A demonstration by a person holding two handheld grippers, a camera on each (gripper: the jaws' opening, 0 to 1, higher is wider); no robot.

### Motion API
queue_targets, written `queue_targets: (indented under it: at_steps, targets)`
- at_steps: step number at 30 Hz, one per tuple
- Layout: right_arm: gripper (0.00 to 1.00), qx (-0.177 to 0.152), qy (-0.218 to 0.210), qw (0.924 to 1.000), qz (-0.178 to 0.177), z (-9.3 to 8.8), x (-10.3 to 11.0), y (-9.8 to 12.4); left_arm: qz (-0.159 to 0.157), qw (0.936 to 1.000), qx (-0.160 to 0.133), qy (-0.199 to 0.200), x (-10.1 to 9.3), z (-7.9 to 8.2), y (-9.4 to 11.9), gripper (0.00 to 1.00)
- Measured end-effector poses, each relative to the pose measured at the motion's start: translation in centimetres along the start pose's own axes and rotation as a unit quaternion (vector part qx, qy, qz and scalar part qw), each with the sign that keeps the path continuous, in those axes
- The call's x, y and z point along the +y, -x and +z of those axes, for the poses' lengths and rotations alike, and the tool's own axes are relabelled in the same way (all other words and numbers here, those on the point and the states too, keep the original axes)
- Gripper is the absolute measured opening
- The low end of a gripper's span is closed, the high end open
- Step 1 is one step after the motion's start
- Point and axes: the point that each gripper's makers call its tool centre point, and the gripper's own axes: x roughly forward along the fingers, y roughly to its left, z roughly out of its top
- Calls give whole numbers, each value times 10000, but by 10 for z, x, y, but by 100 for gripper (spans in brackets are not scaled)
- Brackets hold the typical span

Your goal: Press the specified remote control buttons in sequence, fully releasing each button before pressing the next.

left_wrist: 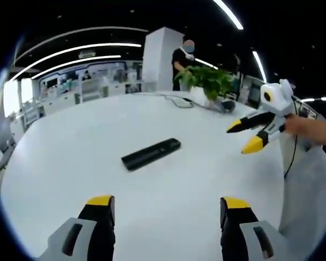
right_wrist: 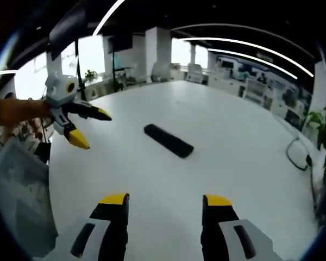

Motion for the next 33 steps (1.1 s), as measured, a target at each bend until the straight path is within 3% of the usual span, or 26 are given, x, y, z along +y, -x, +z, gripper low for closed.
queue_targets:
  at_steps: [24,33]
  targets:
    - [52,97,99,9999,57,4,-21,-26,-95,9993,221,-271,25,2,-21,79]
    - [52,60,408,9989,235,12,-27,-39,-236,9980,326,-495,34,5,-31,78]
